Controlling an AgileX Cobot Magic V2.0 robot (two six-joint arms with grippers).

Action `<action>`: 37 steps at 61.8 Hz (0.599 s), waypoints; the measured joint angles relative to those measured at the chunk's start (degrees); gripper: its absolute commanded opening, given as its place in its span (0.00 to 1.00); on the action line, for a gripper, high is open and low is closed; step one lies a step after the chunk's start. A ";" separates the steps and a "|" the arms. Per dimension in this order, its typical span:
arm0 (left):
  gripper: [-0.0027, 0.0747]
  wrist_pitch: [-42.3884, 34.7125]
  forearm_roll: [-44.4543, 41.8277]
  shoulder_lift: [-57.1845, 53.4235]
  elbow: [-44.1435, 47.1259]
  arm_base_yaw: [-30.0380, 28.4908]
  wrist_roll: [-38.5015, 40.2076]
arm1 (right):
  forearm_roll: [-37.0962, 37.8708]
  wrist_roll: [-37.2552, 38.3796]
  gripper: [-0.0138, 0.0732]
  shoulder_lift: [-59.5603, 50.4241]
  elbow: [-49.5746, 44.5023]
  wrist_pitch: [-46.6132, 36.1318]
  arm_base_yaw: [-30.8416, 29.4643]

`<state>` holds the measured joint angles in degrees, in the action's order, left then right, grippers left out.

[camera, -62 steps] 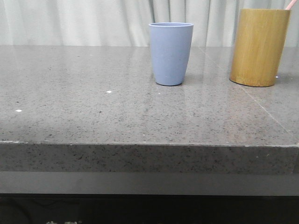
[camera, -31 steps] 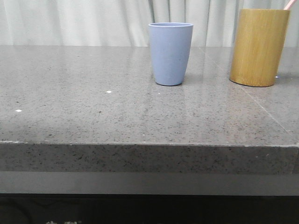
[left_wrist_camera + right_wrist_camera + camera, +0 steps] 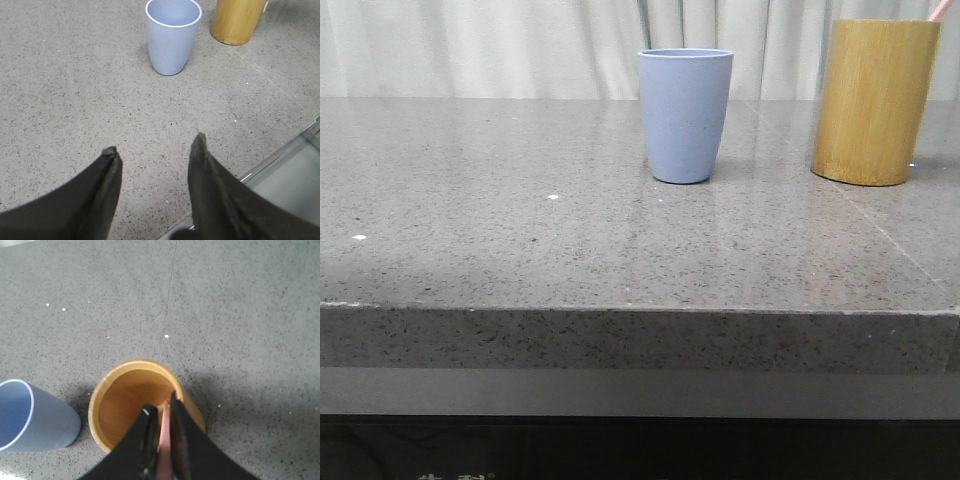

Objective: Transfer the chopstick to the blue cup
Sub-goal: 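Reach the right gripper into the bamboo holder and grasp the pink chopstick, then carry the pink chopstick with the right gripper over the blue cup and lower it in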

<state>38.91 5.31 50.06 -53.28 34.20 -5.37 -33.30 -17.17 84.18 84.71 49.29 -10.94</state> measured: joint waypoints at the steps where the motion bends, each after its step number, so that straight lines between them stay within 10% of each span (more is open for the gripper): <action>1: 0.44 0.00 0.00 0.00 0.00 0.00 0.00 | 0.14 0.00 0.10 -0.13 0.28 0.13 0.00; 37: 0.44 0.10 0.00 0.00 0.00 0.00 0.00 | 6.07 -1.25 0.10 -9.26 19.45 12.31 0.00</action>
<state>39.00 5.31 50.06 -53.28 34.20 -5.37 -27.23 -18.42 74.91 104.17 61.60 -10.94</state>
